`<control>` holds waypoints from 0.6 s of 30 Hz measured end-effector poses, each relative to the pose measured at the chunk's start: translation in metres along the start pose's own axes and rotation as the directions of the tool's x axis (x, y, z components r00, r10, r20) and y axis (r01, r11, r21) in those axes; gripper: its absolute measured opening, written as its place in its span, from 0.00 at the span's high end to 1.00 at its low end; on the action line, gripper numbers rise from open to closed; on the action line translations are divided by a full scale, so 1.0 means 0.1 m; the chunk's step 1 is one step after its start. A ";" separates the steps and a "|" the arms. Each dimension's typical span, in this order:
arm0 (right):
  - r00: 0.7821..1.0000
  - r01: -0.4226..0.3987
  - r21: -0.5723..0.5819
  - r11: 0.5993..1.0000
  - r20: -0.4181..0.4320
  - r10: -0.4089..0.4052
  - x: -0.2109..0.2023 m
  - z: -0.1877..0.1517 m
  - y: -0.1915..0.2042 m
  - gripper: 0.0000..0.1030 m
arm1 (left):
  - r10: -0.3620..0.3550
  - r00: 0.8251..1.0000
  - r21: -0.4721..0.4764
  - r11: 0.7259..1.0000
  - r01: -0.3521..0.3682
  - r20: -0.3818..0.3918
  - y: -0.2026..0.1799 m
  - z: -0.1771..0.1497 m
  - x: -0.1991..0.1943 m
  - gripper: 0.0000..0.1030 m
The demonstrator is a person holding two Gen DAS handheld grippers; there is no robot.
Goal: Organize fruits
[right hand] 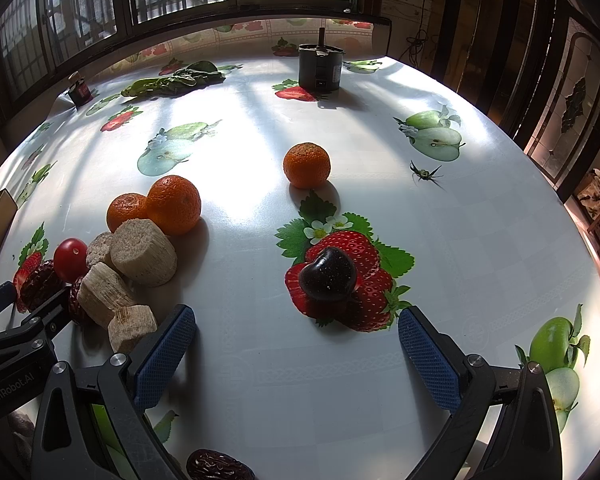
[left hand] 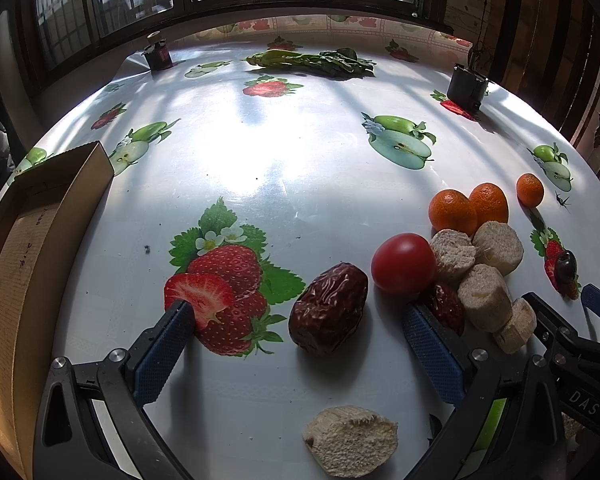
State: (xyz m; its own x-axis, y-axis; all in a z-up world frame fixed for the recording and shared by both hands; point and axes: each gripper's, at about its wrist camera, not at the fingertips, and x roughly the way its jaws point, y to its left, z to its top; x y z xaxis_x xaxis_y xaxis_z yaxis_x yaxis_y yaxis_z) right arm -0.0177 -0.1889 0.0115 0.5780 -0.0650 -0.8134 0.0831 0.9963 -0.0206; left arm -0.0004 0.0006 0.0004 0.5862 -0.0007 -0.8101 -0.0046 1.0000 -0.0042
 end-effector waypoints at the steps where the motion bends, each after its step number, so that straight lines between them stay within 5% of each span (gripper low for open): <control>1: 1.000 0.000 0.000 1.000 0.000 0.000 0.00 0.00 0.00 0.01 | -0.003 1.000 0.004 1.000 0.003 -0.001 0.00 0.00 0.00 0.00; 18: 0.998 0.008 0.020 1.000 -0.056 -0.007 0.00 0.01 -0.01 0.01 | -0.027 0.998 0.046 0.999 0.029 -0.052 -0.01 0.04 0.03 0.00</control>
State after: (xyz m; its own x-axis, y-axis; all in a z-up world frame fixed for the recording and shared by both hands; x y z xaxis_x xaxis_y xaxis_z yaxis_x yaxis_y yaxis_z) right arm -0.0174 -0.1897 0.0124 0.5314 -0.0690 -0.8443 0.1041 0.9944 -0.0158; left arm 0.0047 -0.0006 0.0007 0.5432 -0.0279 -0.8391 0.0498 0.9988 -0.0010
